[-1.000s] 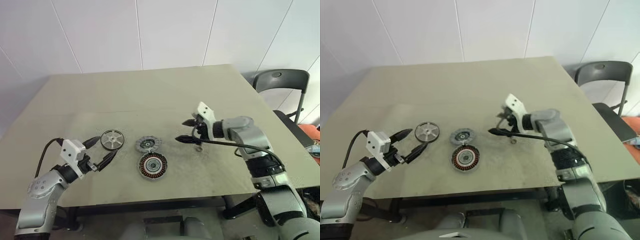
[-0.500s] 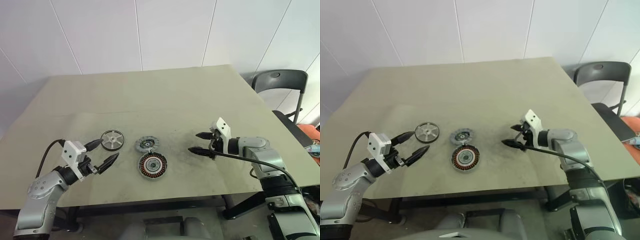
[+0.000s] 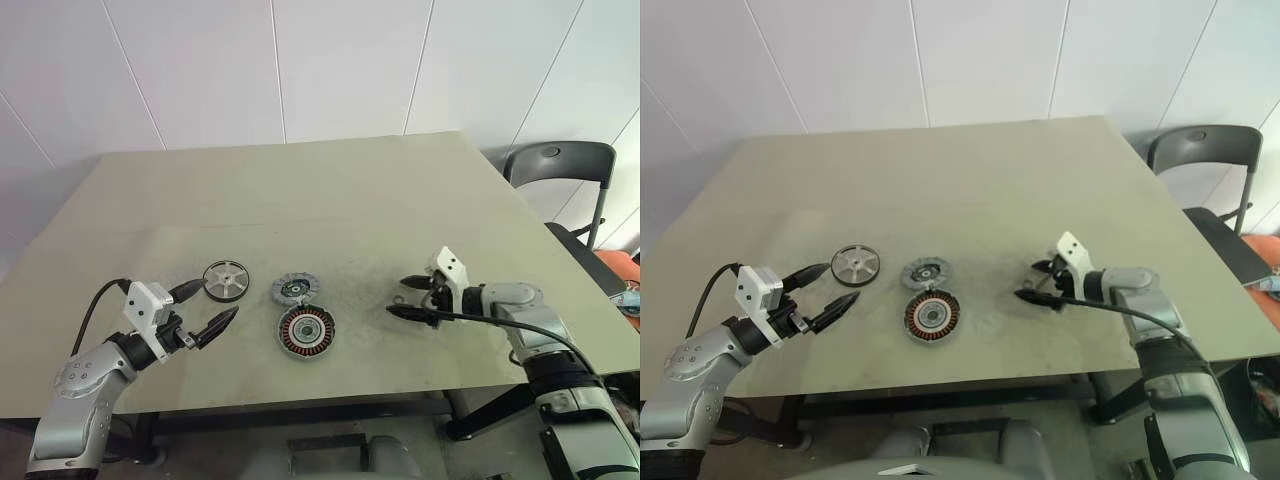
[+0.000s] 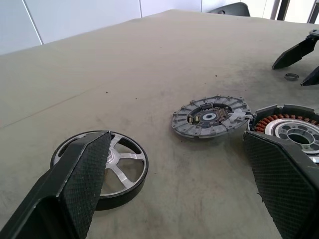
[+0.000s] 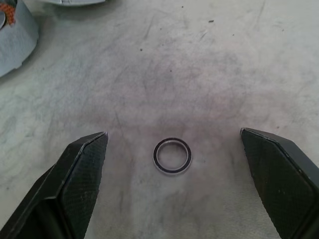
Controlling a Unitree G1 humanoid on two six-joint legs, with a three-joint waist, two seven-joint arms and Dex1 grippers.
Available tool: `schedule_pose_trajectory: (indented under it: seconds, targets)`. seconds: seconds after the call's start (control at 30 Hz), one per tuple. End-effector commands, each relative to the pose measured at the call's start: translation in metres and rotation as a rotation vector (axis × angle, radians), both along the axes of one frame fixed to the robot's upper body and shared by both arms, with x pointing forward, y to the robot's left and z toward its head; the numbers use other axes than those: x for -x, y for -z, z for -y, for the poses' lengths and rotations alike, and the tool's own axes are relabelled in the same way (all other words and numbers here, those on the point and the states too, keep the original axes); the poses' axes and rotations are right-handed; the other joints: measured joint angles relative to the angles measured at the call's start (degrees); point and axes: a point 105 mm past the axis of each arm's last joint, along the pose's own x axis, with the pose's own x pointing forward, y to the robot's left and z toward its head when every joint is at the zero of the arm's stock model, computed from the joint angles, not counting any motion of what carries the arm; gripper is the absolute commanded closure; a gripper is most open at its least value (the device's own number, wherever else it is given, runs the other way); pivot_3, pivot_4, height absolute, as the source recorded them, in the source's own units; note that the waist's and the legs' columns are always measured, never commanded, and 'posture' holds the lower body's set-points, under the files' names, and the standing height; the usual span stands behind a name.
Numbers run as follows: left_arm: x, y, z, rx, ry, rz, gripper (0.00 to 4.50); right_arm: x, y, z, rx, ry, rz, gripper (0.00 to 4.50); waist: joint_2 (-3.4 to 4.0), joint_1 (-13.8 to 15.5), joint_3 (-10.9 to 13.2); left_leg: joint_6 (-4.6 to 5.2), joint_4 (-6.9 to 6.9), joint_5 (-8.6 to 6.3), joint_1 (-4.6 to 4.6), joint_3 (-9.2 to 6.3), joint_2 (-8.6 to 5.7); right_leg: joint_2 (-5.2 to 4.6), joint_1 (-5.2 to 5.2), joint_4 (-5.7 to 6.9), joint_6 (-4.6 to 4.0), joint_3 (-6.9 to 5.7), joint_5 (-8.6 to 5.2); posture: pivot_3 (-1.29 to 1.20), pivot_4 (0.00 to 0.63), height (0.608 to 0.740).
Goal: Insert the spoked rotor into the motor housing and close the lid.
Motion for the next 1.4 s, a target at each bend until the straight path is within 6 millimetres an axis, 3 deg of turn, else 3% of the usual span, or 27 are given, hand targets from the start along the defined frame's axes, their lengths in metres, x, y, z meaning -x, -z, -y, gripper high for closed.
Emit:
schedule_pose_trajectory:
  seconds: [0.03, 0.13, 0.23, 0.57, 0.73, 0.83, 0.93, 1.13, 1.27, 1.4]
  targets:
    - [-0.001, -0.015, 0.001, -0.01, 0.01, 0.054, 0.0, -0.002, -0.005, 0.0, 0.006, -0.01, 0.021, 0.02, 0.0, 0.01, 0.0, 0.0, 0.0, 0.0, 0.0, 0.0, 0.0, 0.0, 0.0, 0.0, 0.0, 0.01, 0.0, 0.0, 0.0, 0.74]
    - [-0.001, -0.015, 0.001, -0.011, 0.01, 0.055, 0.0, 0.0, 0.0, 0.004, 0.023, -0.009, 0.01, 0.02, 0.0, 0.02, 0.0, 0.0, 0.0, 0.0, 0.0, 0.01, 0.0, 0.0, 0.0, 0.0, 0.0, 0.01, 0.0, 0.0, 0.0, 0.74]
    - [-0.001, -0.015, 0.001, -0.013, 0.007, 0.057, 0.0, 0.001, 0.004, 0.006, 0.048, -0.016, 0.012, 0.61, 0.0, 0.04, 0.0, 0.0, 0.0, 0.0, 0.01, 0.02, 0.0, 0.0, 0.01, 0.0, 0.0, 0.02, 0.0, 0.0, 0.0, 0.74]
    - [-0.002, -0.016, -0.001, -0.02, 0.003, 0.064, 0.0, 0.005, 0.015, 0.012, 0.153, -0.07, 0.058, 3.84, -0.03, 0.02, -0.02, 0.0, 0.05, 0.0, 0.12, 0.11, 0.0, 0.0, 0.16, -0.01, -0.13, 0.08, -0.09, 0.0, 0.0, 0.74]
    - [-0.003, -0.016, -0.001, -0.023, 0.003, 0.066, 0.0, 0.005, 0.014, 0.011, 0.15, -0.081, 0.067, 3.85, -0.16, 0.03, -0.1, 0.01, 0.09, 0.0, 0.17, 0.2, 0.02, 0.0, 0.24, -0.01, -0.13, 0.13, -0.09, 0.0, 0.0, 0.74]
    - [-0.004, -0.016, -0.001, -0.023, 0.003, 0.065, 0.0, 0.005, 0.003, 0.004, 0.113, -0.108, 0.058, 3.85, -0.16, 0.07, -0.11, 0.01, 0.09, 0.0, 0.17, 0.22, 0.03, 0.0, 0.22, -0.01, -0.13, 0.17, -0.09, 0.0, 0.0, 0.74]
    - [-0.003, -0.015, -0.001, -0.021, 0.009, 0.06, 0.0, 0.013, -0.028, -0.028, 0.048, -0.263, 0.013, 3.85, -0.12, 0.07, -0.08, 0.01, 0.07, 0.0, 0.09, 0.25, 0.03, 0.0, 0.08, 0.0, -0.12, 0.23, -0.08, 0.0, 0.0, 0.74]
    - [-0.001, -0.013, 0.003, -0.012, 0.026, 0.053, 0.0, 0.019, -0.068, -0.077, -0.006, -0.457, 0.031, 3.85, -0.11, 0.0, -0.06, 0.03, -0.04, -0.02, 0.02, 0.43, 0.09, 0.04, -0.13, -0.01, -0.08, 0.37, -0.06, 0.0, 0.0, 0.74]
    - [0.004, -0.014, 0.007, -0.001, 0.056, 0.053, 0.0, 0.018, -0.088, -0.104, -0.022, -0.564, 0.063, 3.85, -0.11, 0.01, -0.06, 0.04, -0.04, -0.03, 0.0, 0.46, 0.09, 0.03, -0.16, -0.03, -0.06, 0.39, -0.05, 0.0, 0.0, 0.74]
    - [0.017, -0.014, 0.016, 0.041, 0.132, 0.022, 0.0, 0.021, -0.094, -0.123, -0.01, -0.664, 0.074, 3.85, -0.11, 0.06, -0.07, 0.07, -0.08, -0.04, -0.03, 0.46, 0.09, 0.02, -0.2, -0.07, 0.07, 0.4, 0.03, 0.0, 0.0, 0.74]
